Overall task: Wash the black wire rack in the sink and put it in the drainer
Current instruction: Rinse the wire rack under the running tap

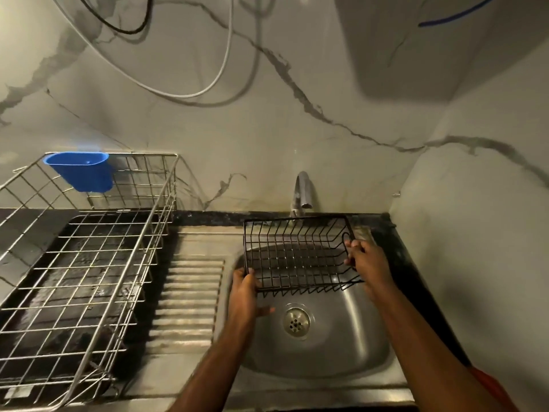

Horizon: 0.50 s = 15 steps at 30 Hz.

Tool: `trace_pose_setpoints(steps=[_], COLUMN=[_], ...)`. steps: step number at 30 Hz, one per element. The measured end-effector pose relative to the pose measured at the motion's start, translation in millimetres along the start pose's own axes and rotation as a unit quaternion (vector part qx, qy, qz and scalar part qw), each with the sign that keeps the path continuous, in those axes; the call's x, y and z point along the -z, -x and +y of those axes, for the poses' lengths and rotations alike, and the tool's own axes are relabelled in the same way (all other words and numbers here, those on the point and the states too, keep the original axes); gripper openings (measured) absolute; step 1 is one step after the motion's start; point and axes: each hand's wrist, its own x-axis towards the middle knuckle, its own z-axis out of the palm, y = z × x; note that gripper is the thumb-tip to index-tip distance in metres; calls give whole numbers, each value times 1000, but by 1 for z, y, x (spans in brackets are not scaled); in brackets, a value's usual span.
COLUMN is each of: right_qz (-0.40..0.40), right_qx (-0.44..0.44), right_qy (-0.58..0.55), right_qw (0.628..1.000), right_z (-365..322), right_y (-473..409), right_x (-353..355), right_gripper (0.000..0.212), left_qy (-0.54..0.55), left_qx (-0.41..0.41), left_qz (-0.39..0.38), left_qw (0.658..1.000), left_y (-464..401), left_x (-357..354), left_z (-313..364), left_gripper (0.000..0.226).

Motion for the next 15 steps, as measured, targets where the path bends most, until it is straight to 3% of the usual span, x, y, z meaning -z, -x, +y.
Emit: trace_pose_setpoints(steps=[8, 9, 13, 15], right_qz=[-23, -23, -34, -39], right_qx=[31, 33, 65, 73], right_qy=[17, 8, -20, -26], right_qw=[999, 999, 997, 996], right_z=[-2, -2, -1, -2], right_y=[-4, -6, -10, -6], right_x=[22, 24, 28, 31], right_gripper=[23, 23, 24, 24], left_qy=[-7, -16, -1, 33], left_qx=[1, 4, 36, 39], left_qz=[6, 11, -18, -16], left_qw=[1000, 1000, 999, 999], left_y=[3, 0, -20, -4], left_x=[-21, -21, -17, -24], left_z=[6, 4, -14, 6], left_gripper=[22, 33, 112, 115])
